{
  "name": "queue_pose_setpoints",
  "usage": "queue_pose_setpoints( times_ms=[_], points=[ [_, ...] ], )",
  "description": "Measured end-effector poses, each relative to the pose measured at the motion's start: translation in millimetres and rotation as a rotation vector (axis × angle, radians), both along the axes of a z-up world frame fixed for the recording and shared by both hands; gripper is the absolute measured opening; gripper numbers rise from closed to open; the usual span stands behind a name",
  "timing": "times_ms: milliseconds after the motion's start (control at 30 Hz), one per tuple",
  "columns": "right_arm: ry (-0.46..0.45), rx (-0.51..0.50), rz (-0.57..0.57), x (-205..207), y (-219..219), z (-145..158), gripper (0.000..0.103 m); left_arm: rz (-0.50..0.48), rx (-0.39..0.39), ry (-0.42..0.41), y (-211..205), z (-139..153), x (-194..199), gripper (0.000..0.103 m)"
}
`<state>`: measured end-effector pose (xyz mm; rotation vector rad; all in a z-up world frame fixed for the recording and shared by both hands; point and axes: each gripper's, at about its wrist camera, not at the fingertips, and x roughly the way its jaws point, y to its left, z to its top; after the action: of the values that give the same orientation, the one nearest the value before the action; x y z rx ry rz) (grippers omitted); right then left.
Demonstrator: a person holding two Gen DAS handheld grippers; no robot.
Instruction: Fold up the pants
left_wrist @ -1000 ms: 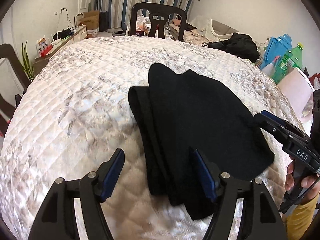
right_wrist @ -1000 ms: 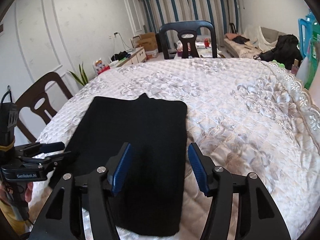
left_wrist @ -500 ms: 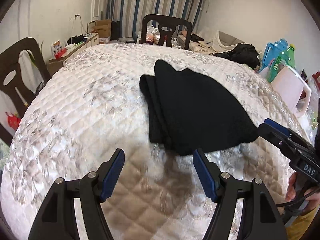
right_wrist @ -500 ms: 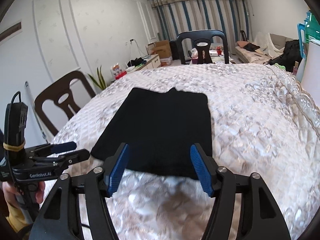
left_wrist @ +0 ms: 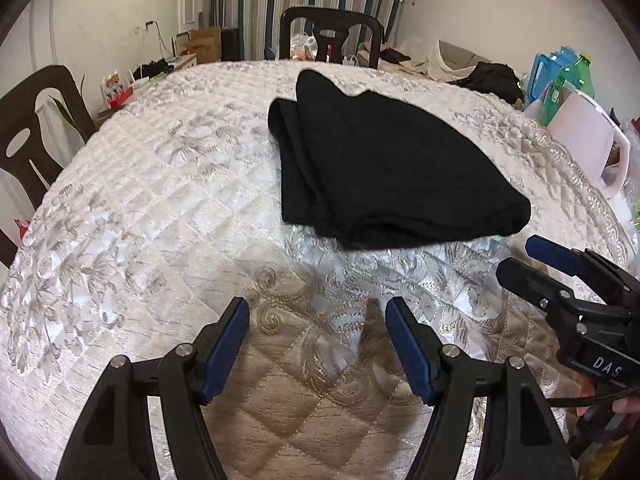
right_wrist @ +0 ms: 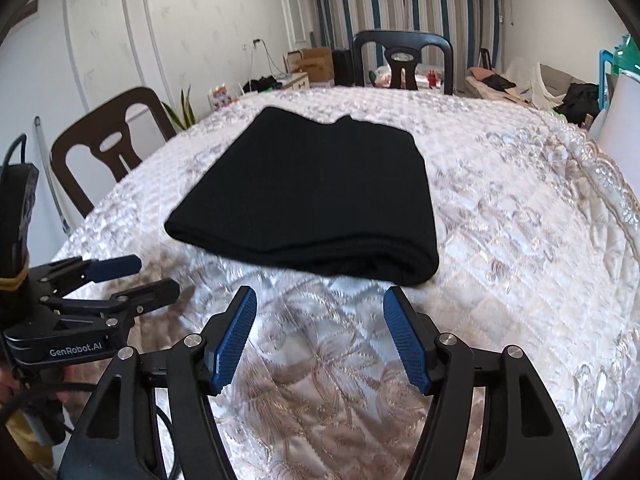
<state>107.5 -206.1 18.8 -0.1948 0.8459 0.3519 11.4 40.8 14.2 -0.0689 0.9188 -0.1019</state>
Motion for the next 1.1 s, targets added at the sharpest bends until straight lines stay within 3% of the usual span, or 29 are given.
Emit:
queue_pose_setpoints(
  times_ms=[567,800,1100],
  points=[
    [0.058,-0.084,-0.066,4,4,-14,0.066,0.022,0.097,-0.04,-13,-7,0,0.075],
    [0.049,-0.152,-0.067,2,13,-17,0.067,0.026,0.096,-0.043,-12,-7,0,0.076],
    [0.049,-0.16,-0.07,2,13,-18,0.067,0.026,0.095,-0.044,-11,-7,0,0.077]
  ],
)
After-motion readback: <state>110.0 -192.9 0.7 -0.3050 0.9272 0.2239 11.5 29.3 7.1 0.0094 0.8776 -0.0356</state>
